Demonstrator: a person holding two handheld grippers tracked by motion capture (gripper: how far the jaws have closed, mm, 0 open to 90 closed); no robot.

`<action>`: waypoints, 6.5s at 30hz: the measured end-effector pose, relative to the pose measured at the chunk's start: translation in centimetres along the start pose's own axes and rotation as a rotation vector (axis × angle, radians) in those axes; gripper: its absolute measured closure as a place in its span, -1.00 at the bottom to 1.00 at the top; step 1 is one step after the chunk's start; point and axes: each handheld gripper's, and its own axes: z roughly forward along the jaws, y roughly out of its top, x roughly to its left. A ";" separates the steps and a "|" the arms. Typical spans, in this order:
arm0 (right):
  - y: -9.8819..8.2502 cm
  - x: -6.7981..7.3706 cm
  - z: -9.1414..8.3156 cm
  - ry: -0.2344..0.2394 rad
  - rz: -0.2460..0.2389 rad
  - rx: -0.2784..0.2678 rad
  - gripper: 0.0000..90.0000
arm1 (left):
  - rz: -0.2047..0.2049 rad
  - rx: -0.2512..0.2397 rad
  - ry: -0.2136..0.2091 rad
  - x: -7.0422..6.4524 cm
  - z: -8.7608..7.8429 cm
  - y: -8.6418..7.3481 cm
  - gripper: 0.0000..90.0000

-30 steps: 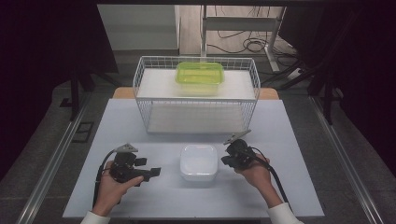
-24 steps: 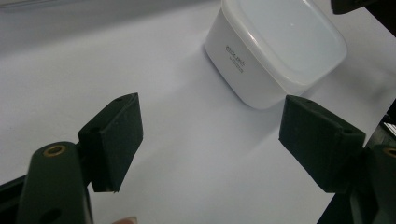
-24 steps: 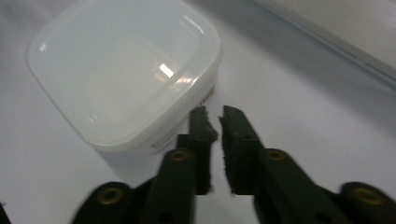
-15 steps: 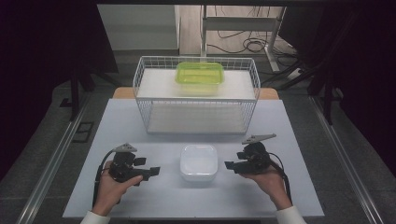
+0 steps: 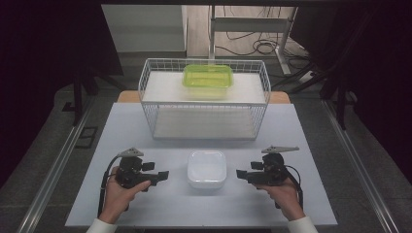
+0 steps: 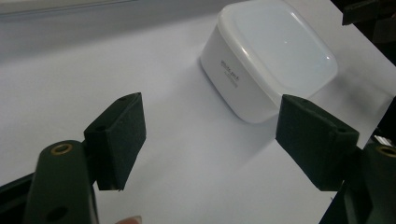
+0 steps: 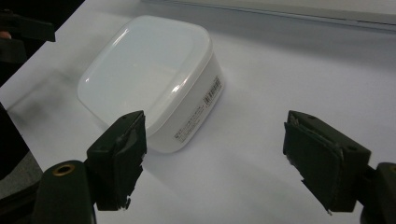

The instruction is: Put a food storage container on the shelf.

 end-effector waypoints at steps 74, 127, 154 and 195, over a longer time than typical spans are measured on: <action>1.1 -1.4 5.8 0.282 0.322 0.058 0.51 | -0.338 0.114 -0.339 1.2 7.8 2.7 0.55; 3.5 2.9 0.1 0.281 0.049 -0.163 0.76 | -0.150 -0.074 -0.321 -1.9 1.8 4.8 0.77; 7.8 5.3 -4.5 0.270 -0.079 -0.278 0.76 | -0.009 -0.168 -0.278 -4.9 -3.0 10.2 0.76; 20.5 7.0 -8.1 0.274 -0.151 -0.354 0.76 | 0.037 -0.275 -0.258 -4.3 -8.4 22.1 0.76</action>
